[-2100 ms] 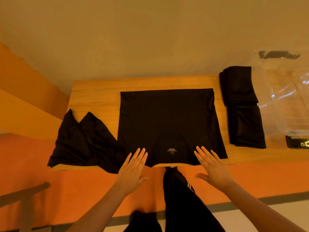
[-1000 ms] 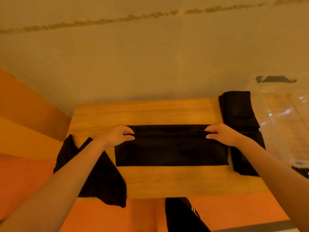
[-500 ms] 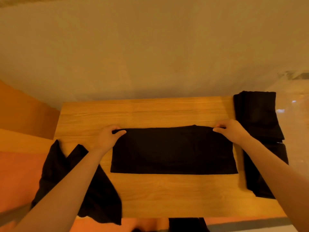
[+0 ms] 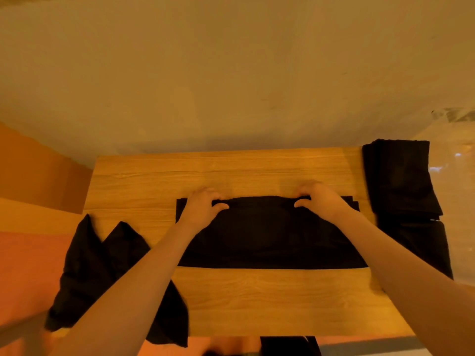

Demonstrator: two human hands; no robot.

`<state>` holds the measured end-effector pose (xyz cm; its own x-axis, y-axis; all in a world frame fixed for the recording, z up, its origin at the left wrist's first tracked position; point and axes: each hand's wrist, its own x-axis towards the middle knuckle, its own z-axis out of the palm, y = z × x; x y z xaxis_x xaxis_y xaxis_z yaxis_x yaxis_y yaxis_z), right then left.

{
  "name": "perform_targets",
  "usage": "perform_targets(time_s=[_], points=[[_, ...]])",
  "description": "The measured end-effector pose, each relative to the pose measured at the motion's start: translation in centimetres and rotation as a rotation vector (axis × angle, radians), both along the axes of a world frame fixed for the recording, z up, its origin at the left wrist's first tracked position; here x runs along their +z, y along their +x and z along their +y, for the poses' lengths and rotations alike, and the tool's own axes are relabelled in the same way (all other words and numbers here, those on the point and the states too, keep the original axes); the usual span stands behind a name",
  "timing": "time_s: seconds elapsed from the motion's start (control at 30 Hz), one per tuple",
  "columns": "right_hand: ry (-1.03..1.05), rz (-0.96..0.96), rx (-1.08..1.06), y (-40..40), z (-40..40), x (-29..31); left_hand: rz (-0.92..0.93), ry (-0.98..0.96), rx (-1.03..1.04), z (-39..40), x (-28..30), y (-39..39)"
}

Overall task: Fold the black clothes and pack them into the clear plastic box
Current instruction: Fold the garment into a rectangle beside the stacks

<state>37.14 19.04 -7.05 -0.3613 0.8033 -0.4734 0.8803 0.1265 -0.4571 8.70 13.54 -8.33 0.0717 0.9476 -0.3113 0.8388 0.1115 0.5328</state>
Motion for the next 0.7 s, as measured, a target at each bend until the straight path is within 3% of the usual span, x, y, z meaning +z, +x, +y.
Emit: perform_targets(time_s=[0.23,0.47,0.6,0.7], points=[[-0.072,0.101,-0.052,0.6,0.4,-0.1,-0.129,-0.124,0.069,0.8,0.6,-0.5],[0.018,-0.16,-0.065,2.3,-0.3,-0.9,0.196,-0.059,-0.077,0.7,-0.7,-1.3],[0.418,-0.312,-0.146,3.2,-1.8,-1.2,0.471,0.118,-0.028,0.0,-0.3,-0.9],[0.564,-0.211,-0.249,2.3,-3.3,-1.2,0.416,0.33,0.107,-2.1,-0.3,0.8]])
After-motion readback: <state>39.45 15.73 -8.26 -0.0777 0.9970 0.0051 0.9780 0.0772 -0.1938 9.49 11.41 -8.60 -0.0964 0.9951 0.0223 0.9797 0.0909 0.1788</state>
